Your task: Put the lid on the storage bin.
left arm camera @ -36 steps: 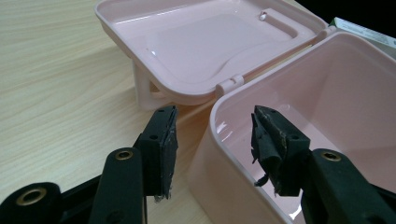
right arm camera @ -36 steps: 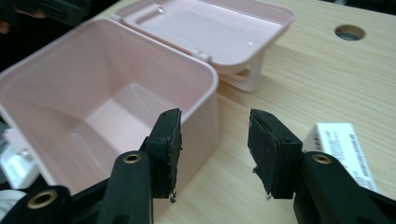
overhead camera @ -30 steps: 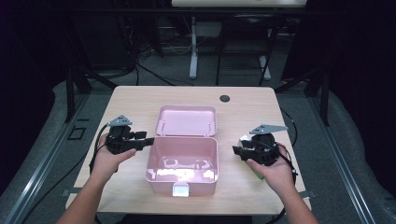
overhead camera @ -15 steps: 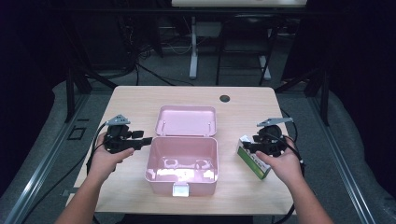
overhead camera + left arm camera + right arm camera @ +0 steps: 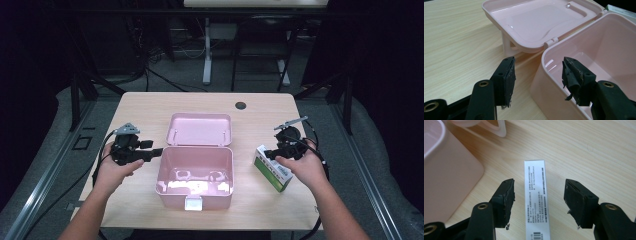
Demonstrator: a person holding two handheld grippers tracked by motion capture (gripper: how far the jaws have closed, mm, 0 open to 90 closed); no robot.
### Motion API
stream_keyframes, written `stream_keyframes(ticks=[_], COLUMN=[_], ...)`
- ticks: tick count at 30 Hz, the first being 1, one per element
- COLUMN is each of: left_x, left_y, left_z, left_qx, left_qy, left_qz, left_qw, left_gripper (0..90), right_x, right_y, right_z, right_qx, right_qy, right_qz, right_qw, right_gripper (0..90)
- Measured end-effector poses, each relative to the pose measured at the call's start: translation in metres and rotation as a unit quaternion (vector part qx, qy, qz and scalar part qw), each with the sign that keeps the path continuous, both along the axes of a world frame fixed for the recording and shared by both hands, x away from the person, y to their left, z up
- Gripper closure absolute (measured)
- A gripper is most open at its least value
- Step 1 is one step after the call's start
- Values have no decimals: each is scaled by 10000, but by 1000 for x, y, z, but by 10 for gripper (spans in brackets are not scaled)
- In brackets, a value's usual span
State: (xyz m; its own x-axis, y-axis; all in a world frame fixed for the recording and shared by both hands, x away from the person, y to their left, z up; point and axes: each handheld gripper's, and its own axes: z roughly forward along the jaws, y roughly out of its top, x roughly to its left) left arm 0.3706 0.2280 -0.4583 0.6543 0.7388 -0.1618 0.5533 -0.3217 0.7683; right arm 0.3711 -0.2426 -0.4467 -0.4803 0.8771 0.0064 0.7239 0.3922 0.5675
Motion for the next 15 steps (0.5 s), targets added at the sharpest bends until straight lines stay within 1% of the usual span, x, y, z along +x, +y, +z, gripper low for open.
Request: stream_keyframes(ticks=[1, 2, 5, 7, 8, 10, 11, 13, 14, 15], left_x=[0, 0, 0, 0, 0, 0, -1, -1, -1, -1], left_y=[1, 0, 0, -1, -1, -1, -1, -2, -3, -3], left_z=[0, 0, -1, 0, 0, 0, 0, 0, 0, 0], left_qx=[22, 32, 6, -13, -28, -27, -21, -18, 43, 61], left_qy=[11, 14, 14, 13, 9, -4, -9, 1, -45, -68], left_qz=[-14, -5, 13, -8, -15, -36, -44, -84, -111, -104], left_qw=[10000, 10000, 10000, 10000, 10000, 10000, 10000, 10000, 9999, 9999], left_gripper=[440, 437, 409, 387, 382, 372, 366, 351, 345, 330], right_x=[2, 3, 6, 8, 10, 11, 12, 14, 14, 15], right_y=[0, 0, -1, -1, 0, 0, 1, 1, 1, 2], right_z=[0, -1, -2, -3, -4, -5, -5, -5, -5, -6], right_qx=[-59, -54, -123, -150, -190, -307, -369, -433, -480, -496], right_qy=[59, 85, 255, 447, 573, 657, 761, 836, 882, 942], right_qz=[15, 5, 33, 64, 72, 128, 145, 189, 196, 219], right_qw=[10000, 9999, 9996, 9989, 9981, 9973, 9963, 9954, 9948, 9941], right_gripper=[413, 413, 404, 395, 389, 389, 389, 390, 390, 391])
